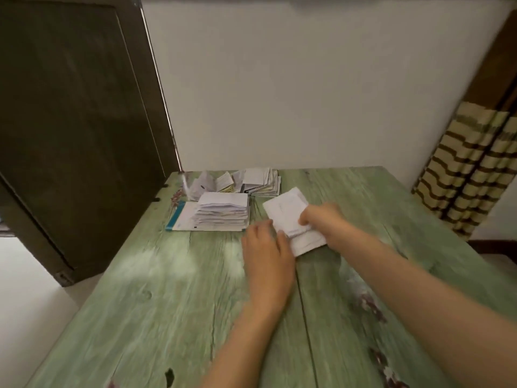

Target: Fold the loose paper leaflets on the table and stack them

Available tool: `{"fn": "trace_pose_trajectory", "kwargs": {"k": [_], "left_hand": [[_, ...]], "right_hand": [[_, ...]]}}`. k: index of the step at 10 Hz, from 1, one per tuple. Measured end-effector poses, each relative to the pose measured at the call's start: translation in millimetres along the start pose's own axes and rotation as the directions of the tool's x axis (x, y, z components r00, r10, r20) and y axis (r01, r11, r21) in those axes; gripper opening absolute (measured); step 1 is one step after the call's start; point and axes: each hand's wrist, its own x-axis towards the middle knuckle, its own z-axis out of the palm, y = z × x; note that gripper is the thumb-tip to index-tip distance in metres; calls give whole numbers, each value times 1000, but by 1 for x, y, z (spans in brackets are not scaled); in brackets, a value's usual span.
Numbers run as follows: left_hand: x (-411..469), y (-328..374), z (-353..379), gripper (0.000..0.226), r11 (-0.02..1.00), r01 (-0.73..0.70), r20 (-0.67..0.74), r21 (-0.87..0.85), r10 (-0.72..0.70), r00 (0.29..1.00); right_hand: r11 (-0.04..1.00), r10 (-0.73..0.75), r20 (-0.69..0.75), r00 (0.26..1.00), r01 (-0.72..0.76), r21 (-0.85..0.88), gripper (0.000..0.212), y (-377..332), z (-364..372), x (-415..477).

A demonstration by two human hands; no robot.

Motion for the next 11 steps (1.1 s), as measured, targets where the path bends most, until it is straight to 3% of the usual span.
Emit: {"fn": "trace_pose_trajectory", "kwargs": {"k": [1, 2, 3, 5, 6, 7, 11], "left_hand": [[11, -10, -4, 60, 974, -132, 26, 185, 129, 991], [12, -14, -8, 62, 951, -158, 53, 265, 149, 987], [11, -14, -11, 55, 945, -161, 161, 286, 119, 980], [12, -18, -12, 34, 946, -188, 140, 263, 156, 978], [14, -19, -14, 36, 947, -180, 134, 265, 149, 980], [13, -18, -14, 42, 942, -188, 142, 278, 153, 978], [12, -18, -11, 44, 965, -208, 21, 159, 207, 978]], "right_hand": [[1000, 1, -41, 999, -1, 7, 43, -1, 27, 6], [1000, 6, -45, 999, -5, 14, 46, -7, 43, 9], [999, 8, -31, 999, -9, -31, 39, -15, 49, 10], [932, -75, -29, 997, 60, -358, 13, -22, 49, 4], [913, -82, -25, 996, 65, -403, 19, -23, 49, 6], [928, -105, -17, 994, 92, -361, 36, -22, 48, 9], [970, -154, -92, 984, 132, -204, 63, -26, 36, 21]]}}
